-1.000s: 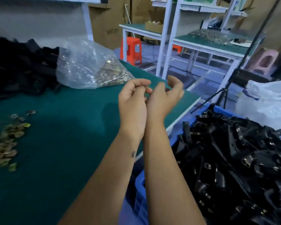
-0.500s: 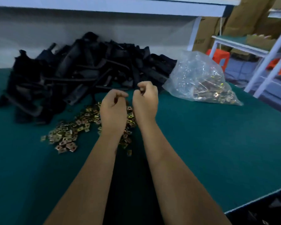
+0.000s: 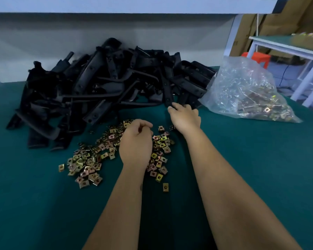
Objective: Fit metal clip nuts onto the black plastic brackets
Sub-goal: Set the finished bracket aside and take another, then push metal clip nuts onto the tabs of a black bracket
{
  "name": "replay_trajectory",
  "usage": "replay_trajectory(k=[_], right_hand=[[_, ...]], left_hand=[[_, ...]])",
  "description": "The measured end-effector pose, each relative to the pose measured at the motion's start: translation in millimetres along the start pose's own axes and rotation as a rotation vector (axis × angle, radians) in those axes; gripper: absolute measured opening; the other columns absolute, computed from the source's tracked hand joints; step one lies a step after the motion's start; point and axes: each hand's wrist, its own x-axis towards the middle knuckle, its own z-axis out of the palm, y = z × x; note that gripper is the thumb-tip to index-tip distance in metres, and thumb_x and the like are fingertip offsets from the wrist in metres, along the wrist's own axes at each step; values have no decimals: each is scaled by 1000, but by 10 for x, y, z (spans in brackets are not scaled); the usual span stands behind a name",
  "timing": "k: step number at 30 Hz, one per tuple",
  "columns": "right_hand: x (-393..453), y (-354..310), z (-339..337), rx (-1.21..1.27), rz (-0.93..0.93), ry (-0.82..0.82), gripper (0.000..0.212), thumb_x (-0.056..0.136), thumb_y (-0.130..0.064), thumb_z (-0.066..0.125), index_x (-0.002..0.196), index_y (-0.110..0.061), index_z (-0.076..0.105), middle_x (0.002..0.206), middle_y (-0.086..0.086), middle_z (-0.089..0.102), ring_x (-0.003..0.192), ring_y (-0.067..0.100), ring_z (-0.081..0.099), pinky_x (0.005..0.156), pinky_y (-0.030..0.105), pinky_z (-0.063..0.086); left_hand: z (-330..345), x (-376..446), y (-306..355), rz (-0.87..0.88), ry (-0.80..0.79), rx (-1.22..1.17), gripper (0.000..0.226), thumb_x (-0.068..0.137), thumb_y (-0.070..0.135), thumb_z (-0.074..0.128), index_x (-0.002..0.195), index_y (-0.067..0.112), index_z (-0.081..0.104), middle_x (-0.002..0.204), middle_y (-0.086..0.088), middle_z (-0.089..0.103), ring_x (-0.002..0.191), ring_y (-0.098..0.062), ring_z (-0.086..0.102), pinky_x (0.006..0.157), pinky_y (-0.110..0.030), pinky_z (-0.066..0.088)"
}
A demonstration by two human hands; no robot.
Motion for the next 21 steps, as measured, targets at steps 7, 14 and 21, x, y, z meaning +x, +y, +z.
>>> replay_trajectory(k=[7,14,21], right_hand=[[-102,102,38,654,0,334,29,94,-20,50,112,-26,73,105,-13,68,74,-8,57,62,10,41],[-237,124,-61,1062,114,588,29,84,-2,53,83,-23,73,66,-7,64,52,5,48,54,19,43],[-459,49,-25,961,8,543,33,80,-4,56,76,-33,72,76,-4,70,64,7,55,64,21,48]], left_hand=[[-17,-14,1,-1,-35,-7,30,95,17,47,80,35,65,68,26,64,57,8,53,67,-30,46],[-41,-51,15,-6,-53,-36,31,96,16,47,80,35,66,70,18,65,56,6,52,72,-34,49],[-43,-62,38,-1,-49,-39,30,96,15,47,81,34,65,68,20,65,62,-2,54,78,-41,53]])
